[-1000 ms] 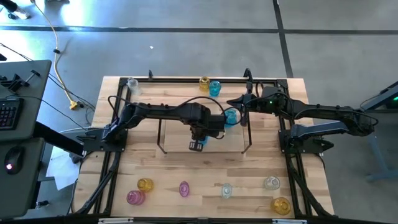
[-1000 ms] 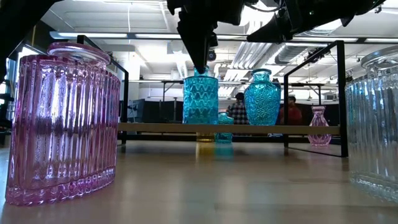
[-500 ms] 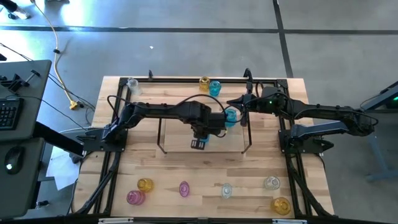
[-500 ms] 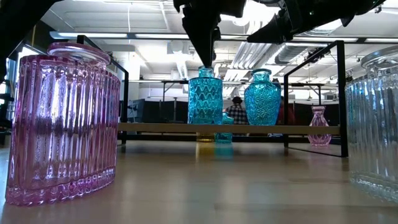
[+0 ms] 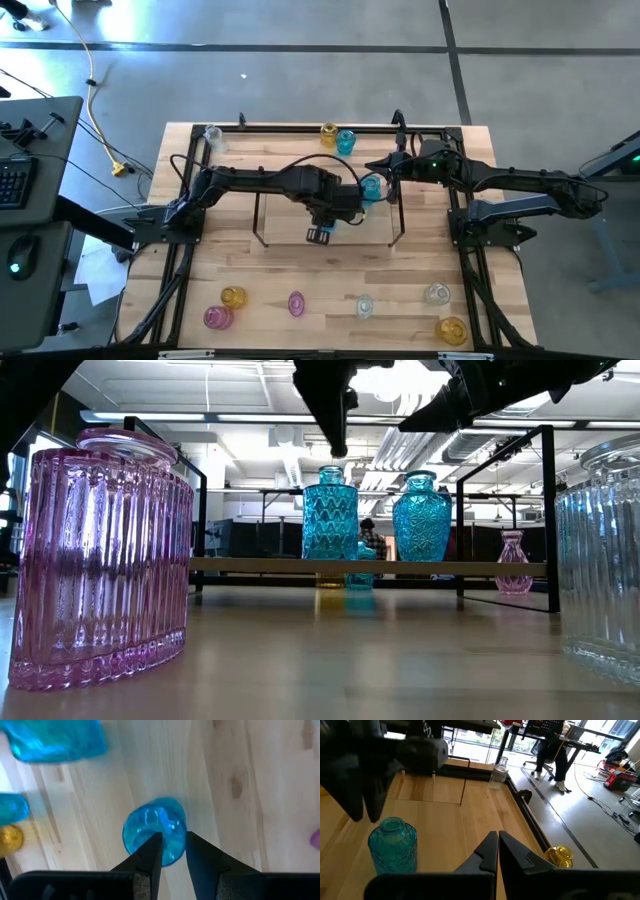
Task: Sort vases onto shelf
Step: Put the left blue vase aligned with the other blue vase on the shelf
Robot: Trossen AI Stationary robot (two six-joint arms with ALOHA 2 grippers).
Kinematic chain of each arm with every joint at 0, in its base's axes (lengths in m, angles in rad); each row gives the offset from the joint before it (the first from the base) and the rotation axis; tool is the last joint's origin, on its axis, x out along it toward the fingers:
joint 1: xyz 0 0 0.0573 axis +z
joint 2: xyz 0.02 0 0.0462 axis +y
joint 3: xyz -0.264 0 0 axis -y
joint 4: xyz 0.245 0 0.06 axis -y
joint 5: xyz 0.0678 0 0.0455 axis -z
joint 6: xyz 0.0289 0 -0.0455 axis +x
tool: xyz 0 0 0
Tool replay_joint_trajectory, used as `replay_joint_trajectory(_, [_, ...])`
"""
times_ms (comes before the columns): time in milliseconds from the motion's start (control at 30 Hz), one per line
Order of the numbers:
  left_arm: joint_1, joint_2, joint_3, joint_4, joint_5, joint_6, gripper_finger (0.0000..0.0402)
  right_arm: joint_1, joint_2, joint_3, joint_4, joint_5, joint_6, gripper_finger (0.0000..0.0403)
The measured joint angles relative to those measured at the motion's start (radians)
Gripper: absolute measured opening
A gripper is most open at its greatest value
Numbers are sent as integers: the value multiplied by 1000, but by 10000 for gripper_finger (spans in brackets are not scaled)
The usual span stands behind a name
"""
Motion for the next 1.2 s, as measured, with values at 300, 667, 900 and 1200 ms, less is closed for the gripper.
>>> replay_joint_trajectory(300, [-3,-88,0,72,0,-19,71,0,0,0,-4,0,0,0])
replay_joint_trajectory(667, [-2,-206,-181,236,43,-23,5,0,0,0,-12,0,5,0])
replay_joint_trajectory(900, [5,-422,-601,618,53,-31,4,0,0,0,-37,0,29,0])
replay_joint_trajectory(1200, [4,-770,-1130,1218,66,-92,1,75,24,0,56,2,102,0])
